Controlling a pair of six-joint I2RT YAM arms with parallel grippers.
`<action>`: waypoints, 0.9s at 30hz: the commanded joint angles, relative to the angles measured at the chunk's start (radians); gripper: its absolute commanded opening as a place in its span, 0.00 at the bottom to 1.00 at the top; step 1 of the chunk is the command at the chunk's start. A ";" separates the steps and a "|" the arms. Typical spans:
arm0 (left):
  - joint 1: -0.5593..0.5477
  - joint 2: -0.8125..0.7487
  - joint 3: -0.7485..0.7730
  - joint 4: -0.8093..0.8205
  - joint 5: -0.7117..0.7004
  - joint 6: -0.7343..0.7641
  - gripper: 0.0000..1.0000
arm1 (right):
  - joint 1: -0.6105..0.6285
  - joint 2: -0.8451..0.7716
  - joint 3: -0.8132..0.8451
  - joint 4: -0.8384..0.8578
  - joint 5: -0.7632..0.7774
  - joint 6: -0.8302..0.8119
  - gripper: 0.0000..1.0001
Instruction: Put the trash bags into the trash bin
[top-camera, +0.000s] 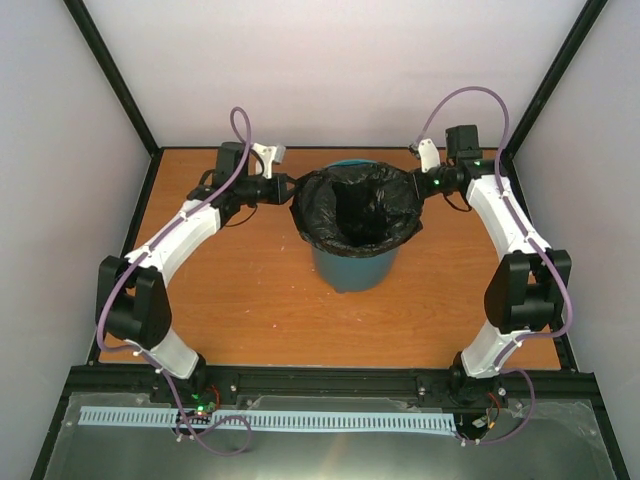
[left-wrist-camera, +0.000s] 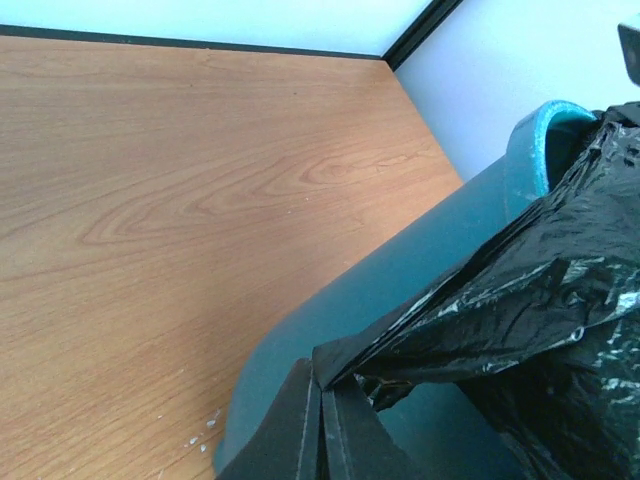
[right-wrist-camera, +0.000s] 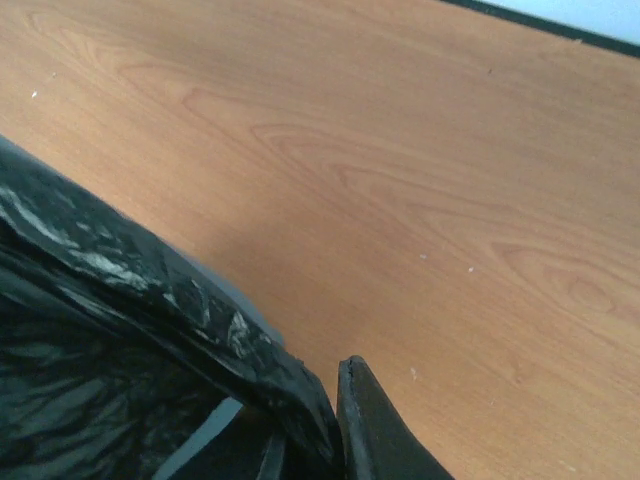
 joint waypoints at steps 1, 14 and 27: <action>0.011 -0.007 -0.008 -0.026 -0.037 -0.025 0.01 | -0.006 -0.004 -0.029 -0.042 -0.026 -0.019 0.13; 0.004 0.069 -0.006 -0.036 -0.006 -0.054 0.01 | -0.006 0.081 0.007 -0.116 -0.087 -0.008 0.14; -0.016 0.006 -0.074 -0.066 -0.037 -0.063 0.01 | -0.009 0.067 -0.041 -0.135 -0.066 -0.004 0.16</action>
